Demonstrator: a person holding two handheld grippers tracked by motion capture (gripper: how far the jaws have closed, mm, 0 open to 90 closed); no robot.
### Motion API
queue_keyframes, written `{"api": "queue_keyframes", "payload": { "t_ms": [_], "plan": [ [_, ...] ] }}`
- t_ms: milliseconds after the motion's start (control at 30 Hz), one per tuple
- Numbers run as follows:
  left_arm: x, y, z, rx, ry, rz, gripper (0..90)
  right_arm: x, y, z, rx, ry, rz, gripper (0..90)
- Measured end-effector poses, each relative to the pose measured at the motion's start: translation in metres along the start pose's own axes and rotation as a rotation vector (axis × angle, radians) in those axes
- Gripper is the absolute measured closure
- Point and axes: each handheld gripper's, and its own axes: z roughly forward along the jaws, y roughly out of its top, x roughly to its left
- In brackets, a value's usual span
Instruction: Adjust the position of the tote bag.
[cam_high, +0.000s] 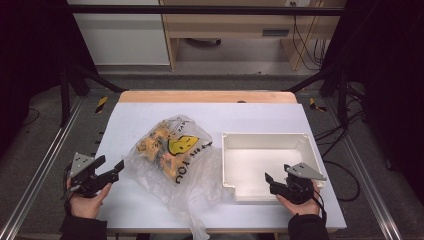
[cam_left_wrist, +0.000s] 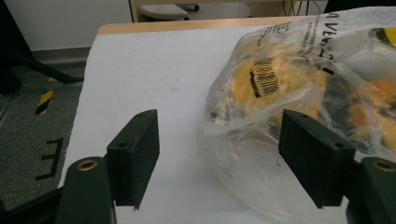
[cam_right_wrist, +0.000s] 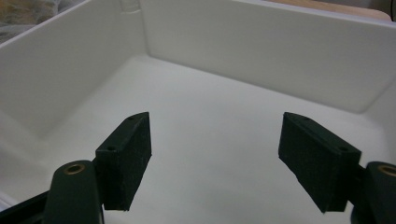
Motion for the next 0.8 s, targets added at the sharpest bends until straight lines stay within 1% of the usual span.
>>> {"api": "queue_keyframes", "payload": {
  "t_ms": [33,67,100,133,167,200,233,300,367,400,433,500,533,567,600,633,700,733,800],
  "plan": [
    [-0.002,0.000,0.000,0.000,-0.003,0.005,30.5,0.000,0.000,0.000,-0.001,-0.006,-0.011,25.0],
    [-0.002,0.000,0.000,0.000,-0.003,0.005,31.0,0.000,0.000,0.000,-0.001,-0.006,-0.011,25.0],
    [-0.006,0.001,-0.001,0.000,-0.008,0.013,31.1,0.001,0.000,0.000,0.003,-0.005,-0.007,25.1],
    [-0.006,0.001,-0.001,0.000,-0.008,0.013,31.2,0.002,0.000,-0.001,0.003,-0.001,-0.002,25.1],
    [-0.011,0.002,-0.002,-0.007,-0.012,0.015,31.4,0.002,0.000,-0.001,0.000,-0.004,-0.006,25.1],
    [-0.011,0.002,-0.002,-0.007,-0.012,0.015,31.6,0.002,0.000,-0.001,0.000,-0.004,-0.006,25.1],
    [-0.015,0.002,-0.003,-0.010,-0.017,0.025,31.7,0.002,0.000,-0.001,-0.002,-0.001,-0.007,25.2],
    [-0.018,0.003,-0.003,-0.011,-0.021,0.027,31.9,0.002,0.000,-0.001,-0.002,0.000,-0.007,25.3],
    [-0.024,0.004,-0.003,-0.006,-0.034,0.047,32.2,0.003,0.001,-0.002,-0.001,-0.001,-0.016,25.4],
    [-0.024,0.004,-0.003,-0.006,-0.034,0.047,32.1,0.003,0.001,-0.002,-0.001,-0.001,-0.016,25.4],
    [-0.029,0.005,-0.003,-0.006,-0.044,0.055,32.1,0.004,0.001,-0.002,-0.001,0.000,-0.015,25.5],
    [-0.033,0.005,-0.003,-0.007,-0.052,0.056,32.2,0.005,0.001,-0.003,-0.003,0.003,-0.015,25.7],
    [-0.033,0.005,-0.003,-0.007,-0.052,0.056,32.3,0.005,0.001,-0.003,-0.003,0.003,-0.015,25.7],
    [-0.037,0.006,-0.003,-0.011,-0.061,0.059,32.5,0.006,0.002,-0.003,-0.006,0.005,-0.021,25.8],
    [-0.037,0.006,-0.003,-0.011,-0.061,0.059,32.6,0.006,0.002,-0.003,-0.006,0.005,-0.021,25.8],
    [-0.042,0.007,-0.004,-0.015,-0.071,0.060,32.7,0.007,0.002,-0.003,-0.005,0.007,-0.023,26.0],
    [-0.044,0.007,-0.004,-0.016,-0.075,0.062,32.8,0.007,0.001,-0.003,-0.006,0.006,-0.028,26.2],
    [-0.048,0.007,-0.004,-0.016,-0.082,0.065,33.0,0.007,0.002,-0.004,-0.009,0.009,-0.031,27.0],
    [-0.053,0.008,-0.005,-0.018,-0.091,0.070,33.2,0.008,0.002,-0.004,-0.010,0.011,-0.030,28.0]
  ]
}}
